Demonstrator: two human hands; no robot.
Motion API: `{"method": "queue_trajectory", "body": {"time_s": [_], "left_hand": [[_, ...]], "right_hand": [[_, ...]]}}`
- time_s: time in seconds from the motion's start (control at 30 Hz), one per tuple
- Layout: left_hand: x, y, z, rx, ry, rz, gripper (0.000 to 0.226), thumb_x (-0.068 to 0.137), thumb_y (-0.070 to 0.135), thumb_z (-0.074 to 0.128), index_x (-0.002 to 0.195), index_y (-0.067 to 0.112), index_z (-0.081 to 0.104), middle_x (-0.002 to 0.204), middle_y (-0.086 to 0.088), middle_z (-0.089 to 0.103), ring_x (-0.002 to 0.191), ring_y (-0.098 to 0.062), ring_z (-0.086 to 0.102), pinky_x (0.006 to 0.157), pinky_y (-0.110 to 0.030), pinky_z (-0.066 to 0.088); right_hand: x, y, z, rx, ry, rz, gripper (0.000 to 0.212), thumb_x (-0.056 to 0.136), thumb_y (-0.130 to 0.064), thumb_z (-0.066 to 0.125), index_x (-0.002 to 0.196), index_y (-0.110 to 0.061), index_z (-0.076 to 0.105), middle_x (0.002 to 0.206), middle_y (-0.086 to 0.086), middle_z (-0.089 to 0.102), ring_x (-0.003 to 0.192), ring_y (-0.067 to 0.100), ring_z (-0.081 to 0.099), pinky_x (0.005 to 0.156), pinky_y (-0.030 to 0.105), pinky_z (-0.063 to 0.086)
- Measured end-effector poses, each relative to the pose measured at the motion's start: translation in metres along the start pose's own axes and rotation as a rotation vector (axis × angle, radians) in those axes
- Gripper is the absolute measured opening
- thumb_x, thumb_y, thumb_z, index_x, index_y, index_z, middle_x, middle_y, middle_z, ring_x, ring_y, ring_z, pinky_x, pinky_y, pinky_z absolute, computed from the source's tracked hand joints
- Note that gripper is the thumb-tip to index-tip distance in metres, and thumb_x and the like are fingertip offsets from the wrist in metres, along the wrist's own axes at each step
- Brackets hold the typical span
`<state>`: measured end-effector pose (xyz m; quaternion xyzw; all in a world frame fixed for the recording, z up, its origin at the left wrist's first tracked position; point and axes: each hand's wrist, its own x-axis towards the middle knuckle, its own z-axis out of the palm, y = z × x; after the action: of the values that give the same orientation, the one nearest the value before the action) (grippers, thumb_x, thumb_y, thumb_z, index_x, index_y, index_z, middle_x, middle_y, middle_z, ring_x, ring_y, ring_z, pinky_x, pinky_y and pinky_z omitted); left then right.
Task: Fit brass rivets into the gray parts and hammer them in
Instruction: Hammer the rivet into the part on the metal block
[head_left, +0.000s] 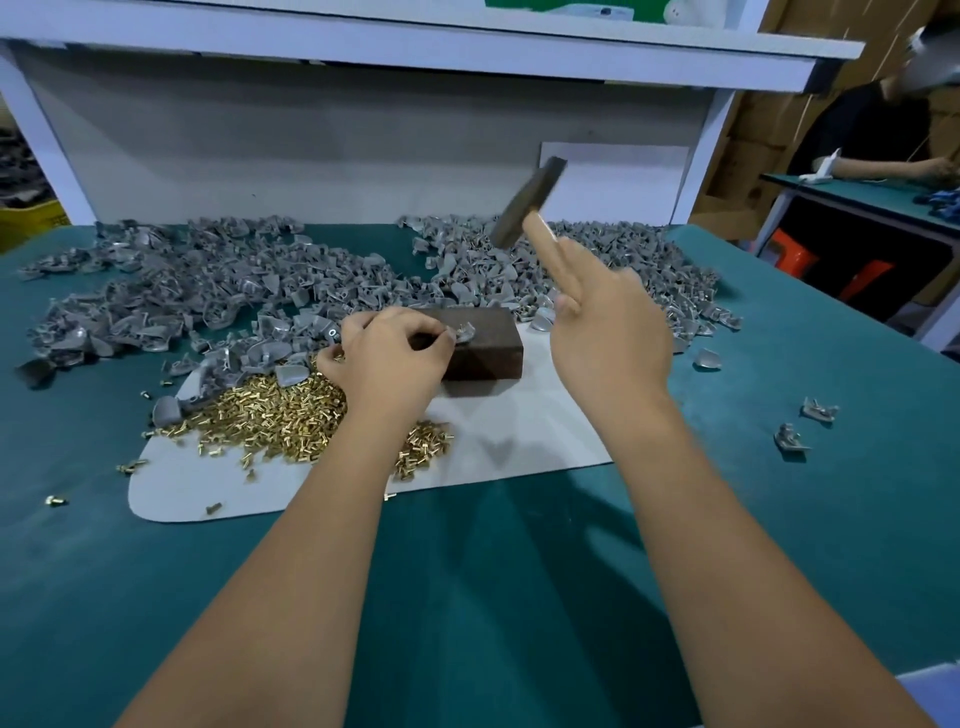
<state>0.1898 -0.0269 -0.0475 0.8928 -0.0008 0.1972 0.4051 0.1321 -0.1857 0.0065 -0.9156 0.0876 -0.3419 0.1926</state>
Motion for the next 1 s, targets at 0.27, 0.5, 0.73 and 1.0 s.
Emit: {"method": "queue_trajectory", "body": {"time_s": [0.27,0.5,0.73,1.0], "left_hand": [[-0.002,0.003,-0.011,-0.317,-0.060,-0.018,0.019,0.087,0.034,0.071,0.068,0.033,0.068,0.097,0.033,0.058,0.121,-0.001,0.024,0.102,-0.035,0.012],[-0.006,0.007,-0.016,-0.438,-0.082,0.025,0.018,0.087,0.028,0.072,0.070,0.032,0.070,0.105,0.033,0.061,0.134,-0.008,0.027,0.116,-0.048,0.014],[-0.008,0.008,-0.018,-0.457,-0.094,0.056,0.020,0.086,0.028,0.072,0.068,0.035,0.070,0.108,0.033,0.062,0.134,-0.010,0.027,0.116,-0.051,0.016],[-0.010,0.012,-0.020,-0.440,-0.101,0.086,0.021,0.087,0.027,0.072,0.069,0.036,0.067,0.106,0.032,0.062,0.131,-0.007,0.027,0.116,-0.050,0.014]], "right_hand": [[-0.012,0.034,0.026,-0.169,-0.242,0.229,0.018,0.089,-0.011,0.048,0.105,-0.017,0.053,0.091,0.008,0.062,0.072,0.028,0.042,0.051,0.031,0.022],[-0.014,0.030,0.029,-0.251,-0.241,0.185,0.018,0.086,-0.014,0.052,0.100,-0.014,0.062,0.098,0.011,0.063,0.088,0.032,0.055,0.061,0.030,0.031],[-0.015,0.026,0.028,-0.280,-0.077,0.046,0.025,0.092,-0.024,0.051,0.107,-0.014,0.068,0.107,0.011,0.057,0.102,0.030,0.045,0.084,0.037,0.034],[-0.025,-0.003,0.037,0.519,-0.058,-0.056,0.029,0.092,-0.029,0.051,0.119,-0.024,0.063,0.098,-0.013,0.061,0.099,0.011,0.054,0.086,0.032,0.046]]}}
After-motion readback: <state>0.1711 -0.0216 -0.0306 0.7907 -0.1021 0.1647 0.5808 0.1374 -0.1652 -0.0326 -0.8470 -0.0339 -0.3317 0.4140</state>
